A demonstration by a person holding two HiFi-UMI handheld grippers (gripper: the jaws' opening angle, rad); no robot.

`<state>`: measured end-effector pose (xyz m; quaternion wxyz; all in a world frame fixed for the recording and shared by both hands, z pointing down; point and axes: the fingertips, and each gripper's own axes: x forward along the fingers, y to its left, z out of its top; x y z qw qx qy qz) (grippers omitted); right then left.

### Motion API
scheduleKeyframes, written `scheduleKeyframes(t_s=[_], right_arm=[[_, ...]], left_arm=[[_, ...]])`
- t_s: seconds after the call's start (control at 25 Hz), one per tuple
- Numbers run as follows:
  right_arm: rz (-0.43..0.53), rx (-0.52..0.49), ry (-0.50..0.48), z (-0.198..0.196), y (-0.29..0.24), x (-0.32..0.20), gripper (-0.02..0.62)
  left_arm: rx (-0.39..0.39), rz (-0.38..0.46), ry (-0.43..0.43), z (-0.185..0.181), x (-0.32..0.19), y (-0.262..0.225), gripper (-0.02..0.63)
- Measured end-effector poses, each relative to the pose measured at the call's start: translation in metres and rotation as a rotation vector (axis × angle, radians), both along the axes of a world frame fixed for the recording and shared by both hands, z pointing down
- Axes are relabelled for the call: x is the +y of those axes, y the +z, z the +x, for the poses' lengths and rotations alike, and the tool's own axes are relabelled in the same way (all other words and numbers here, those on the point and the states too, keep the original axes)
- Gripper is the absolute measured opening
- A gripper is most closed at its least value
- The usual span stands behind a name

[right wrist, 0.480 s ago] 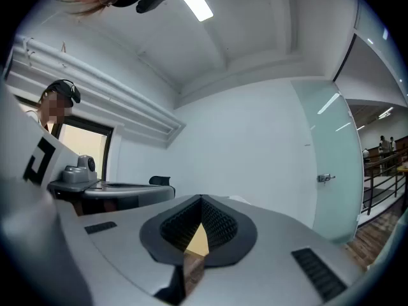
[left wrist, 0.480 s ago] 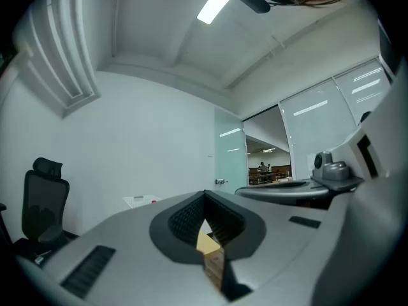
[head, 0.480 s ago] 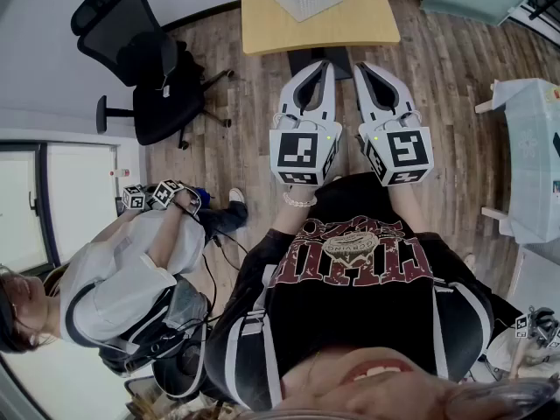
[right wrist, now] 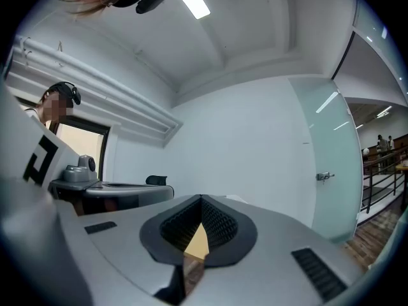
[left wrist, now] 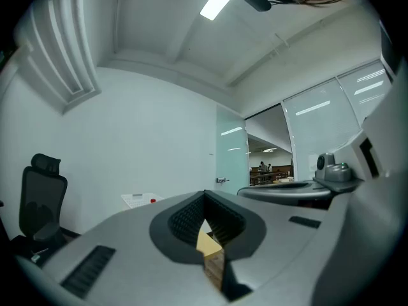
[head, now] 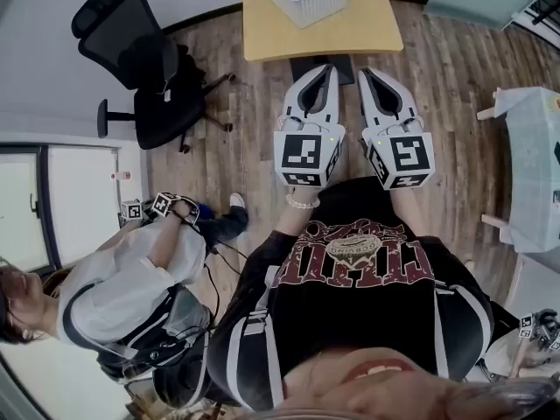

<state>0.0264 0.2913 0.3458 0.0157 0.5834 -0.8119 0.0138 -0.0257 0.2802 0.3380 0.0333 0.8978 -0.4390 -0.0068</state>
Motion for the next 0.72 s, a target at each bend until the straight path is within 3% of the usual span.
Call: scheduleKeyframes(t_s=[0.72], right_arm=[[-0.039, 0.000, 0.015, 0.001, 0.010, -0.089, 0.017]], left_arm=[[-0.007, -0.055, 0.039, 0.007, -0.090, 0.014, 0.046]])
